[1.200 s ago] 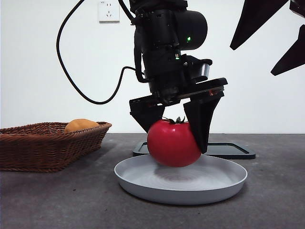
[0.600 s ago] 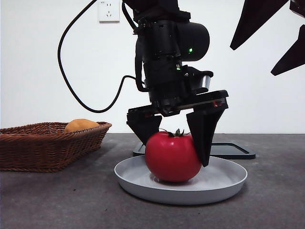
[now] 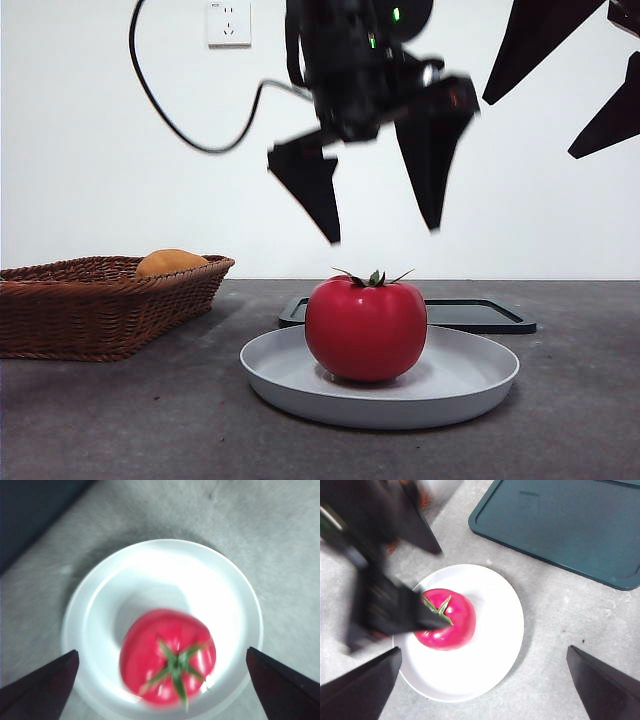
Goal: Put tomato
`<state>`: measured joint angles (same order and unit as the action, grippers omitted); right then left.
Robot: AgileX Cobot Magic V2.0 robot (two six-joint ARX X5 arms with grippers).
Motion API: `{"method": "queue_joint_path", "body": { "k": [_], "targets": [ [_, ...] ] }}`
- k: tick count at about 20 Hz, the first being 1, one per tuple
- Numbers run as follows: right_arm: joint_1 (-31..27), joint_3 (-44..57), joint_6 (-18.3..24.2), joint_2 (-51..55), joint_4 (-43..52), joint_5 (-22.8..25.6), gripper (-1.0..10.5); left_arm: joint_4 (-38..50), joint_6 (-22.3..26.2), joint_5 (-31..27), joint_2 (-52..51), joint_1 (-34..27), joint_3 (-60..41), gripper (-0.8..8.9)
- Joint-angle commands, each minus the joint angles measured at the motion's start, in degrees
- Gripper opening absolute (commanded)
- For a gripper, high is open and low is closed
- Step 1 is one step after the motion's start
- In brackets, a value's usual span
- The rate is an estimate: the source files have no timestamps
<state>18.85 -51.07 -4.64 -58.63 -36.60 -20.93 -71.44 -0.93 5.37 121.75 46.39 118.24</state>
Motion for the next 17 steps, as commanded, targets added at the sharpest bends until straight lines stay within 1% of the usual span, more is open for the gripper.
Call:
{"method": "queue_joint_path", "body": {
  "k": [1,5,11,13,17],
  "targets": [
    [0.31,-0.90,0.42,-0.46,0.57,-0.07,5.9,-5.11,0.92,0.20,-0.02,0.00,4.24,6.29],
    [0.31,-0.90,0.39,-0.44,0.57,-0.07,5.9,-11.63,1.81,0.20,-4.52,-0.70,4.37,6.26],
    [0.33,-0.90,0.42,-0.44,0.57,-0.07,5.9,-12.15,0.74,0.17,-15.19,-1.07,3.23,6.26],
    [0.31,-0.90,0.42,-0.44,0.57,-0.07,5.9,-12.15,1.62,-0.02,-20.57,-1.36,0.50,6.26],
    [0.31,-0.90,0.42,-0.44,0.57,-0.07,5.9,-11.80,1.77,-2.80,-32.52,-3.34,-8.76,6.26]
  ]
}}
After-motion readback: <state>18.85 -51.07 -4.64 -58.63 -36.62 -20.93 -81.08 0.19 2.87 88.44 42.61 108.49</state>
